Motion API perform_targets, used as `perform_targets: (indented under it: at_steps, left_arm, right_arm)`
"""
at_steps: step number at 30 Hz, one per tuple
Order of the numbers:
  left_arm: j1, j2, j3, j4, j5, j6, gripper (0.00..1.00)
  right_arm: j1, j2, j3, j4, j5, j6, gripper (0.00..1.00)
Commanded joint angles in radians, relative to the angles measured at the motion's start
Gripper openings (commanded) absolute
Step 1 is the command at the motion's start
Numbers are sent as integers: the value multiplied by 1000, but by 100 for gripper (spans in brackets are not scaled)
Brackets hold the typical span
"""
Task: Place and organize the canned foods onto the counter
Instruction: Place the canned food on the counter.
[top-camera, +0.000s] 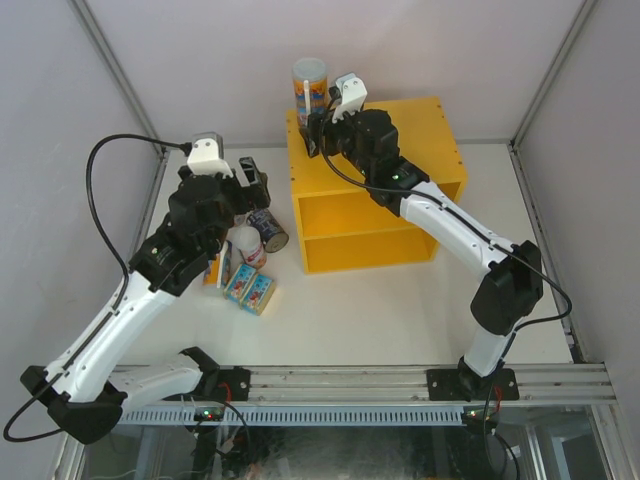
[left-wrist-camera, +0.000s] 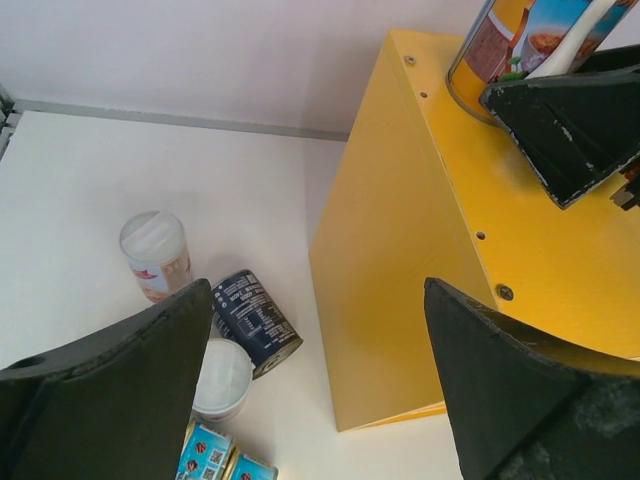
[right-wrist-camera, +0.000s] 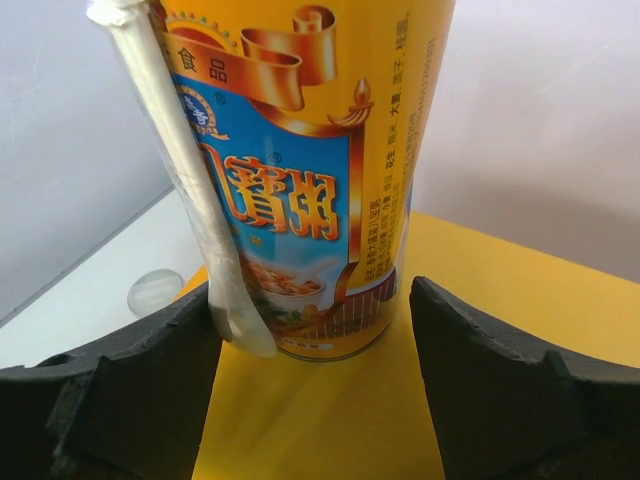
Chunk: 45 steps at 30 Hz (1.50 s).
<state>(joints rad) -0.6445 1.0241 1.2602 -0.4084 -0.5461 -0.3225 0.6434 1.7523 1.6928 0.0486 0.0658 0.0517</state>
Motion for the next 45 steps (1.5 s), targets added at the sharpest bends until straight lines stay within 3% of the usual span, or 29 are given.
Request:
perform_targets:
  at_steps: [1,13,23,29,45]
  left_arm:
    - [9,6,48,-25,0,-9,90]
    - [67,-36,55,-108,32,-86,92]
    - [106,-51,26,-286,28,-241,92]
    - [215,-129,-120,-294,137,-389,92]
    - [304,-274,-410,-353,160,-578,91]
  right_arm:
    - [-7,-39,12,16,10,19,74]
    - [21,-156,-87,18,48,16,76]
    - [102,-283,-195,6,141,-5,77]
    - [170,-376,-266,-10,221,-7,77]
    - [307,-590,-430,-82,310,97,75]
